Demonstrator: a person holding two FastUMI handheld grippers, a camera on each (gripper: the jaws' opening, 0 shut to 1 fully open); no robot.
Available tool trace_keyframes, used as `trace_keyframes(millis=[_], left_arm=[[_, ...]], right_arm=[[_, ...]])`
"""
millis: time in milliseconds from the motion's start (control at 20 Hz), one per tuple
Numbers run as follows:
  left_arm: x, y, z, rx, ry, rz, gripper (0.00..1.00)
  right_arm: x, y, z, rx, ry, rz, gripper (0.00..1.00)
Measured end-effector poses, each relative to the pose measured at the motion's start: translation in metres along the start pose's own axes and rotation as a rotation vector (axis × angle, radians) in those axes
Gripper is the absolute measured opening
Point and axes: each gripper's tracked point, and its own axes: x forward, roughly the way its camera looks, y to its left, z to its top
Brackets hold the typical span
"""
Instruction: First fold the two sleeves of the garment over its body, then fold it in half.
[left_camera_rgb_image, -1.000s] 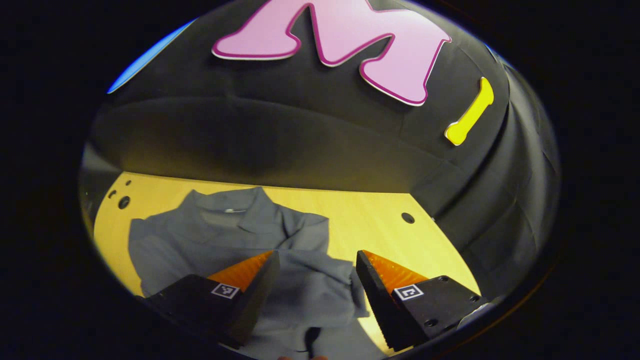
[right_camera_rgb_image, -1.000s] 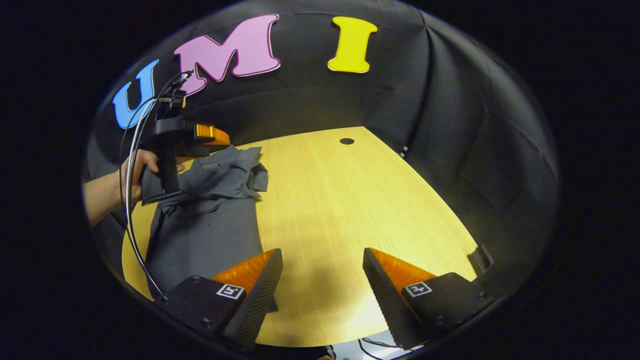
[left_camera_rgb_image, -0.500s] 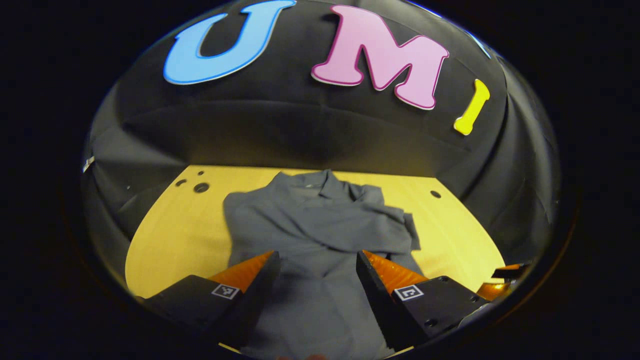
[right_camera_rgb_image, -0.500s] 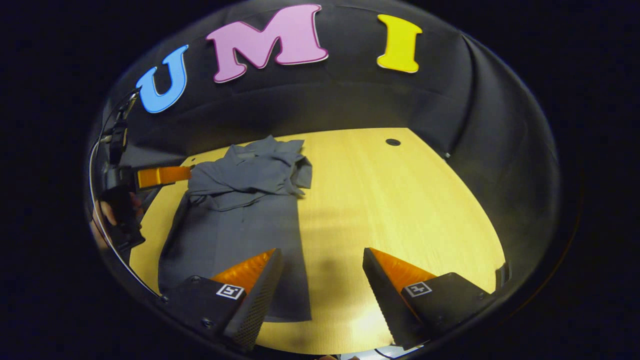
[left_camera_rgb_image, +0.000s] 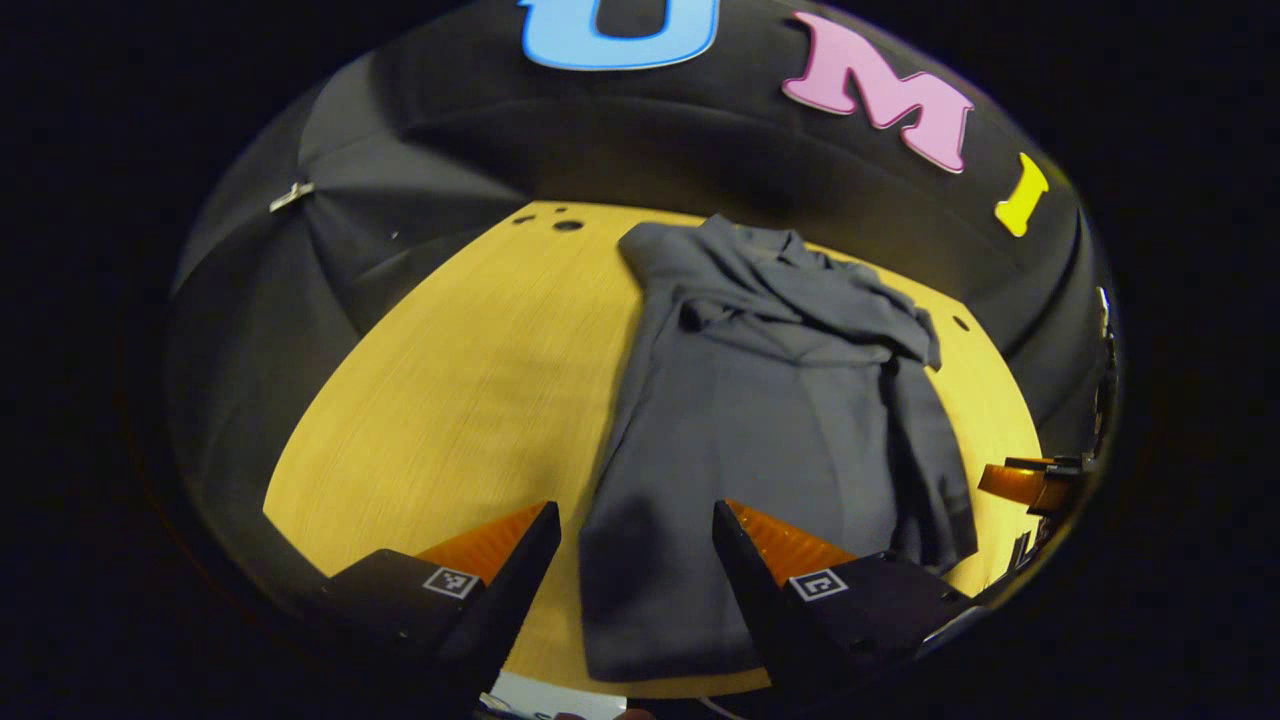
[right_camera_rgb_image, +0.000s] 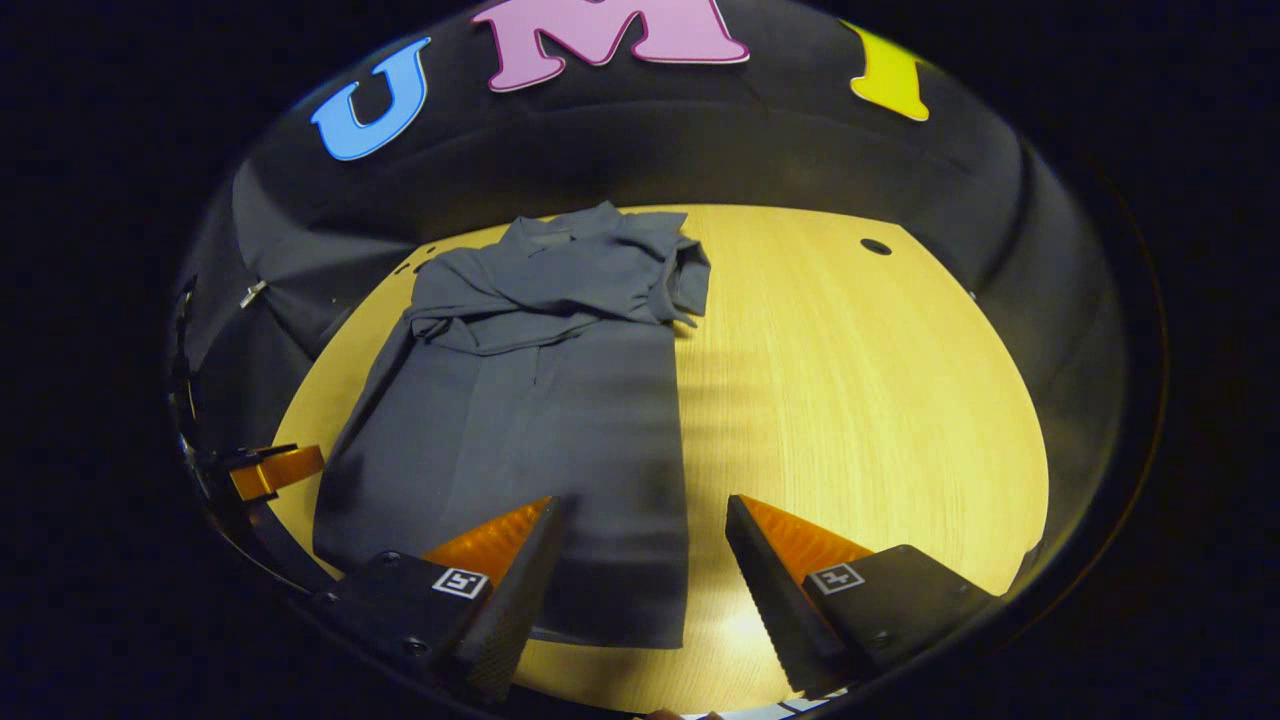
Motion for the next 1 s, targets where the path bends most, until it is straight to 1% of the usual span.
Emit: trace_keyframes(millis=[100,300,400,450,550,650,700,750,800,850,900,950,1000], left_arm=[[-0.003,0.01,-0.022,-0.009,0.039,0.005,0.96],[0.001,0.014,-0.051,0.037,0.101,-0.011,0.96],[-0.001,0.014,-0.053,0.071,0.136,-0.011,0.96],[-0.001,0.018,-0.056,0.103,0.157,0.012,0.96],[-0.002,0.018,-0.048,0.175,0.134,0.017,0.98],[0.001,0.02,-0.052,0.164,0.142,0.005,0.96],[-0.001,0.019,-0.051,0.15,0.152,0.002,0.94],[0.001,0.017,-0.052,0.155,0.17,0.003,0.92],[0.001,0.014,-0.054,0.167,0.175,-0.006,0.89],[0.0,0.012,-0.055,0.182,0.189,-0.018,0.89],[-0.002,0.011,-0.054,0.199,0.189,-0.033,0.8],[-0.003,0.008,-0.056,0.215,0.196,-0.049,0.69],[-0.002,0.006,-0.056,0.229,0.192,-0.062,0.59]], right_arm=[[0.004,-0.001,-0.007,-0.025,0.02,-0.008,1.0],[0.018,0.002,-0.026,-0.021,0.067,-0.023,1.0],[0.02,0.007,-0.036,-0.014,0.077,-0.034,1.0],[0.023,0.007,-0.038,-0.015,0.08,-0.042,1.0],[0.027,0.007,-0.041,-0.011,0.083,-0.056,1.0],[0.032,0.006,-0.049,0.012,0.112,-0.067,1.0],[0.033,0.006,-0.046,0.007,0.097,-0.074,1.0],[0.035,0.007,-0.051,-0.007,0.124,-0.08,1.0],[0.033,0.009,-0.048,-0.022,0.11,-0.079,0.99],[0.037,0.015,-0.049,-0.024,0.13,-0.061,1.0],[0.036,0.022,-0.049,-0.024,0.125,-0.054,0.84],[0.037,0.03,-0.052,-0.02,0.137,-0.035,0.82],[0.038,0.033,-0.049,-0.023,0.135,-0.036,0.59]])
